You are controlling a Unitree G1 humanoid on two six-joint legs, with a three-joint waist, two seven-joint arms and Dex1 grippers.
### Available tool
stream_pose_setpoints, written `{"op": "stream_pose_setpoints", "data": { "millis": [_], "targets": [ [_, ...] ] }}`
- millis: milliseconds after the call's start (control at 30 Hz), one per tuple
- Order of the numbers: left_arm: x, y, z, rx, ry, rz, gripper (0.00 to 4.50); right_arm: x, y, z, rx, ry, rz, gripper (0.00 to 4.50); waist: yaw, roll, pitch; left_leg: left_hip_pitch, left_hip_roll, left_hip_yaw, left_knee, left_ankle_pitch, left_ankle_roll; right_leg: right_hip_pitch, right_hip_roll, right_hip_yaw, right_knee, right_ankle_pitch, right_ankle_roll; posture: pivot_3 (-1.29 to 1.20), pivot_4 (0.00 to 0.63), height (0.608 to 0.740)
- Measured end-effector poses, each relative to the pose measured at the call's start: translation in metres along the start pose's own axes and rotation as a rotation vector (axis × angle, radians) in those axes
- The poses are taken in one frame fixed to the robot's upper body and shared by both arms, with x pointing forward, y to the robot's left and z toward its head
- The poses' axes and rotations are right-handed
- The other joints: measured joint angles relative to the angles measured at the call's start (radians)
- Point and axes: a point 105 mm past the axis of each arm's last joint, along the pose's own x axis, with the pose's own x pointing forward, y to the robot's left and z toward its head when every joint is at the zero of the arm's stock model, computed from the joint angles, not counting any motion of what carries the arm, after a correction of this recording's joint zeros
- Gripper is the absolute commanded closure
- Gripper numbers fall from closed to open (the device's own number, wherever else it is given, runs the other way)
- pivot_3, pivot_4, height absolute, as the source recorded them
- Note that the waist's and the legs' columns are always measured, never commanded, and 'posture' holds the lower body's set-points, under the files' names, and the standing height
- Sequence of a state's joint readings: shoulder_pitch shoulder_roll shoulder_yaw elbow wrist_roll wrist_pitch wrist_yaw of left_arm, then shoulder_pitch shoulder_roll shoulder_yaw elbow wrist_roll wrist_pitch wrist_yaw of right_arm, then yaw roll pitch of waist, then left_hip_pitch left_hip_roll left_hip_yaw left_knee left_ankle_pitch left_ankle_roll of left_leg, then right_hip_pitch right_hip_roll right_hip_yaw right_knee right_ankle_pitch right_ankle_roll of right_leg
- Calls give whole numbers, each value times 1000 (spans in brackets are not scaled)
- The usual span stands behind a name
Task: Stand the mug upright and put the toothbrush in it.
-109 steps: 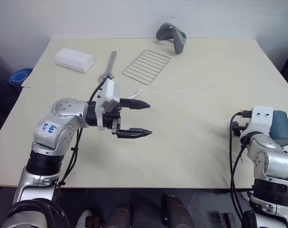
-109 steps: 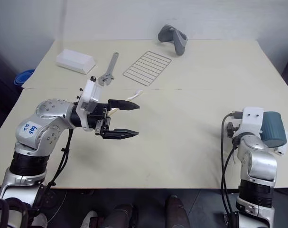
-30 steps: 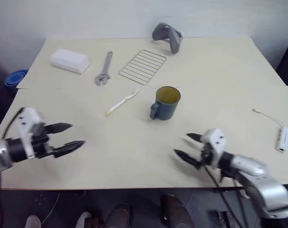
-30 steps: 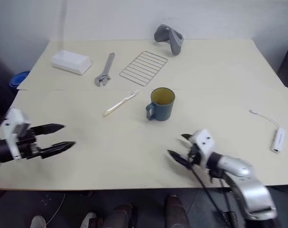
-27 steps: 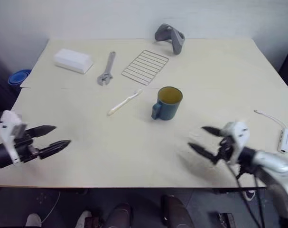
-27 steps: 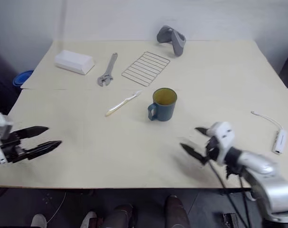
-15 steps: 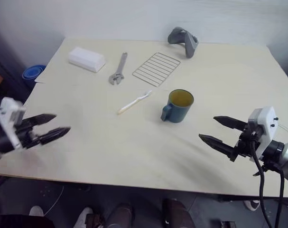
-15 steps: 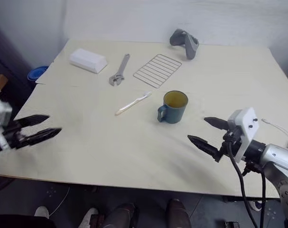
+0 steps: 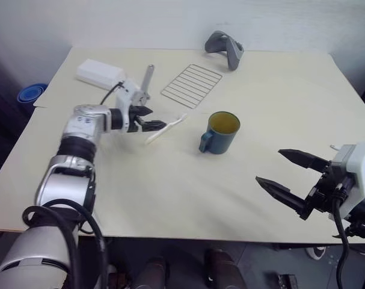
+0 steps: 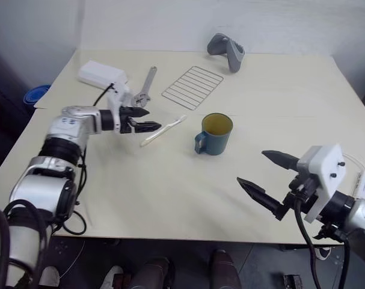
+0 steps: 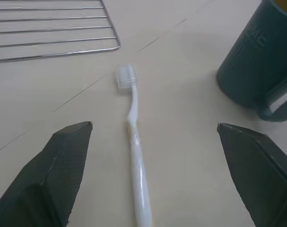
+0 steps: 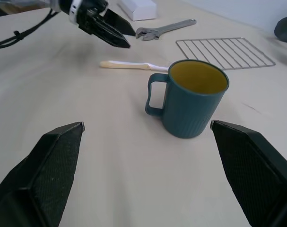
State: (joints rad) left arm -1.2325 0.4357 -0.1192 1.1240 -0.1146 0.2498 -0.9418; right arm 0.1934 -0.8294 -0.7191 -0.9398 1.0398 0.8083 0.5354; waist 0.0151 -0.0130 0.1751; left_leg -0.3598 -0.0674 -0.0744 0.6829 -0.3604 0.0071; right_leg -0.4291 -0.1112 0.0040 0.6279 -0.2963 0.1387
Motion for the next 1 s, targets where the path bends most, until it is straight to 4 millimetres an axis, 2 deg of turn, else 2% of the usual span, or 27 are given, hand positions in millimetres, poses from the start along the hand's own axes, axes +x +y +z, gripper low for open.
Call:
{"op": "stream_pose_setpoints", "data": {
  "millis": [167, 200, 267, 367, 600, 700, 800, 867, 933, 1000],
  "targets": [
    [13, 0, -25, 6, 112, 41, 0, -4, 5, 6, -8, 11, -18, 22, 2, -1, 1, 0, 0, 0, 0, 0, 0, 0, 0, 1, 0, 0, 0, 0, 150, 740],
    [14, 2, -30, 6, 136, 66, 191, -5, 5, 6, -9, 12, -26, 2, 4, -2, 1, 0, 0, 0, 0, 0, 1, 0, 0, 1, 0, 0, 1, 0, 150, 740],
    [17, 5, -37, -1, 165, 117, 619, -5, 4, 9, -11, 10, -38, 0, 10, -2, 1, 0, 0, 0, 0, 0, 1, 0, -1, 1, 0, 1, 1, 0, 150, 740],
    [21, 6, -35, 11, 181, 156, 1542, -4, 5, 11, -14, -3, -49, 0, 12, -3, 1, 0, 1, 0, 1, 0, 2, 0, -2, 1, 0, 1, 2, 0, 150, 740],
    [27, 1, -34, -38, 163, 139, 3553, -4, 7, 10, -27, 26, -42, 0, 13, -3, 1, 0, 0, 1, 1, 0, 3, 0, -3, 2, 0, 2, 3, 0, 150, 740],
    [27, 1, -34, -58, 160, 140, 4272, -4, 8, 10, -27, 26, -32, 0, 13, -3, 1, 0, 0, 1, 1, 0, 3, 0, -3, 1, 0, 2, 3, 0, 150, 740],
    [26, 1, -34, -77, 150, 137, 4273, -4, 8, 10, -26, 25, -30, 0, 13, -3, 1, 0, 0, 1, 1, 0, 3, 0, -3, 2, 0, 2, 3, 0, 150, 740],
    [25, 2, -32, -152, 106, 140, 4273, -4, 7, 10, -30, 33, -29, 0, 12, -3, 1, 0, 0, 1, 1, 0, 3, 0, -3, 2, 0, 2, 3, 0, 150, 740],
    [25, 2, -25, -236, 21, 138, 4273, -4, 6, 9, -22, 37, -32, 0, 12, -3, 1, 0, 1, 1, 1, 0, 3, 0, -3, 1, 0, 2, 3, 0, 150, 740],
    [24, 4, -7, -310, -105, 127, 4273, -5, 4, 6, 2, 43, -34, 0, 12, -4, 1, 0, 1, 1, 1, 0, 3, 0, -3, 1, 0, 2, 3, 0, 150, 740]
  ]
}}
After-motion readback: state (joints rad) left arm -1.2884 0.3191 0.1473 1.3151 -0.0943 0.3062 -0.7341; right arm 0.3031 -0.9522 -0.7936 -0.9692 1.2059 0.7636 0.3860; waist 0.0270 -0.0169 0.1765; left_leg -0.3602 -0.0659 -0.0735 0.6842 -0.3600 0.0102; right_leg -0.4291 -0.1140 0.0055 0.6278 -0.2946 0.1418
